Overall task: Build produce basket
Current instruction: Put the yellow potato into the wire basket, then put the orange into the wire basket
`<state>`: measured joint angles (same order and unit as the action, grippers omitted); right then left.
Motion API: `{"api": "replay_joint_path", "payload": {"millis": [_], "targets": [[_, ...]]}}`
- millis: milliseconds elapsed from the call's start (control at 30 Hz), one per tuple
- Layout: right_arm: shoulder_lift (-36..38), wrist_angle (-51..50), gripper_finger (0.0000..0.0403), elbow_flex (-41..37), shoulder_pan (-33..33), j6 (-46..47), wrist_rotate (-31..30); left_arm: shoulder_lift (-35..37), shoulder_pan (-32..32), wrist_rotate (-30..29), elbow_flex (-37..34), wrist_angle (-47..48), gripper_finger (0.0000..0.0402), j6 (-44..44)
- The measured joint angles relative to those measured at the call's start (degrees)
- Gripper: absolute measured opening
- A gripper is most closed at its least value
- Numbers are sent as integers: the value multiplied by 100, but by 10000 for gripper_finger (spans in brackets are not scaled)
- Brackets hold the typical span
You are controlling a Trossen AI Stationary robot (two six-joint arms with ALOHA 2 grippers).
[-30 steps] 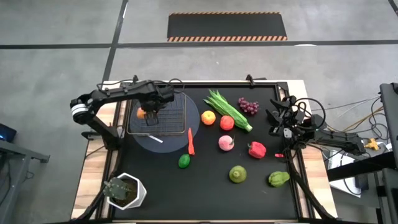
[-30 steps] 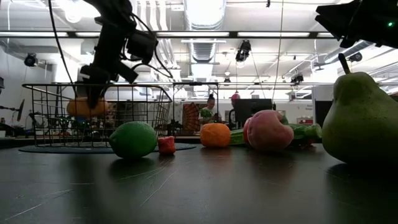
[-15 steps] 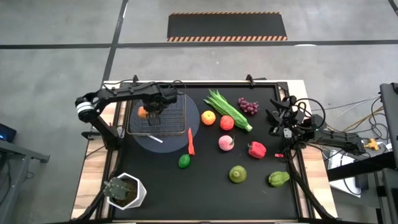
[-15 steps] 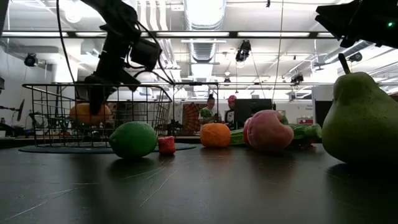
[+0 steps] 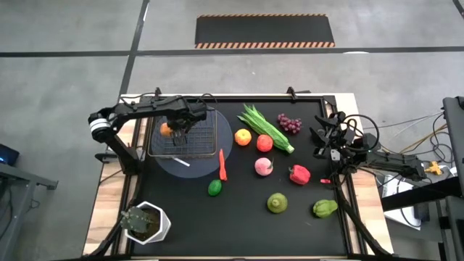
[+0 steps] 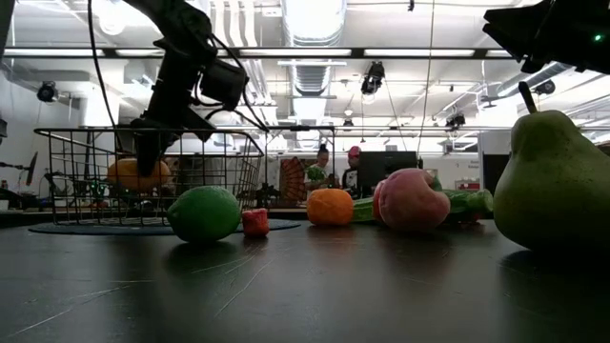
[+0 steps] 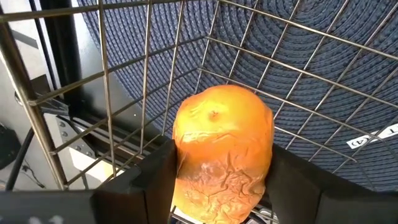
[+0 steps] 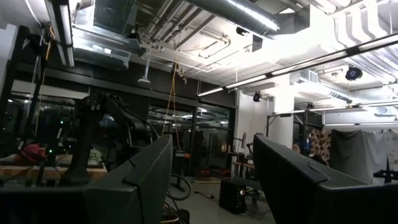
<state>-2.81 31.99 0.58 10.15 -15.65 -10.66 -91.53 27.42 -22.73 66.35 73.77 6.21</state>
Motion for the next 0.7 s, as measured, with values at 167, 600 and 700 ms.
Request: {"api": "replay_joint_path", "payload": {"millis": [167, 600, 700], "targets": [[0, 0, 210, 0, 0, 1, 0, 2, 0, -200, 0, 9, 238, -4], [0, -61, 210, 0, 0, 66, 2, 8, -59, -229, 201, 351, 278, -31], [0, -143, 210, 0, 0, 80, 2, 101, -197, -239, 561, 490, 278, -254]]}}
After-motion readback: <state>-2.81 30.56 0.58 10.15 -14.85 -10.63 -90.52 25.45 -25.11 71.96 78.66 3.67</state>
